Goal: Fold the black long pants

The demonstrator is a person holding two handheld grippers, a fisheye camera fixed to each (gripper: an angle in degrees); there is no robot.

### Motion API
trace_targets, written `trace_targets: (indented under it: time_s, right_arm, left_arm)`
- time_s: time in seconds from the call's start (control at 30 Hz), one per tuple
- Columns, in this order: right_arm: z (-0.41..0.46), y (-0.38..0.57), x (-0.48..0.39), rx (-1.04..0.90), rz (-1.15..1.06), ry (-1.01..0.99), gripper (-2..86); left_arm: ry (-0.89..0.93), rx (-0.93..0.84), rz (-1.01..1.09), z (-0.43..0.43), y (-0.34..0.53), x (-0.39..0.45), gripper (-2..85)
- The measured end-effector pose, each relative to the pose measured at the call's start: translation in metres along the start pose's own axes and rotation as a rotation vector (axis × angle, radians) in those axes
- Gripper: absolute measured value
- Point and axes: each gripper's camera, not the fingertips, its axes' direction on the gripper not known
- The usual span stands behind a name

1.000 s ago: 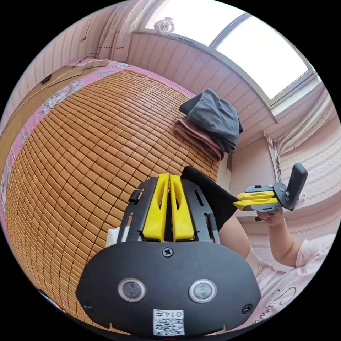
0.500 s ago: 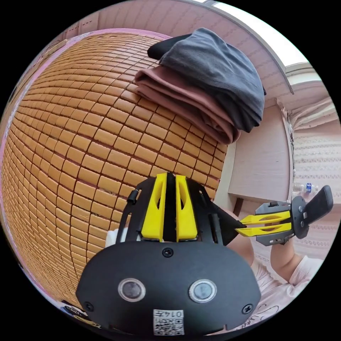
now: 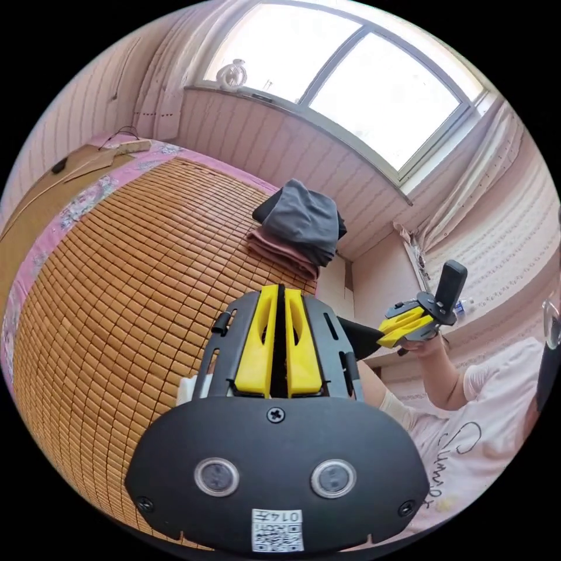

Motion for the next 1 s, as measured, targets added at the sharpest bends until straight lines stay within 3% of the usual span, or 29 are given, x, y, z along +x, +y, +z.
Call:
trace_targets:
  time_s: [0.13,0.23,0.3,0.47,0.6,0.73,0.87,1.0]
  right_arm:
    - [0.063,-0.024,-0.068,-0.139,-0.213,-0.224,2.5]
    - [0.149,-0.019,-0.106,-0.334,-0.270,-0.339,4.3]
    - [0.198,-0.005,-0.123,-0.541,-0.279,-0.279,6.0]
    - [0.178,0.002,-0.117,-0.505,-0.266,-0.095,7.2]
    - [0.157,-0.004,-0.061,-0.375,0.011,0.001,10.7]
    - [0.168,-0.003,-0.026,-0.325,0.158,0.096,13.5]
    - [0.190,-0.007,-0.033,-0.382,0.071,0.156,16.2]
    - [0.201,-0.002,-0.044,-0.432,0.016,0.176,10.4]
  left_arm:
    - [-0.106,0.067,-0.136,-0.075,0.102,-0.018,2.3]
    - [-0.287,0.045,-0.402,-0.102,0.207,-0.048,3.5]
    - [-0.374,0.006,-0.647,-0.111,0.291,-0.069,4.2]
    - [-0.108,0.161,-0.908,-0.105,0.403,-0.078,6.8]
    - [-0.052,0.230,-0.889,-0.083,0.421,-0.079,12.5]
    - [-0.063,0.178,-0.852,-0.057,0.420,-0.086,16.3]
    - [-0.049,0.154,-0.851,-0.042,0.429,-0.087,13.4]
    - [-0.118,0.151,-0.878,-0.042,0.454,-0.085,12.0]
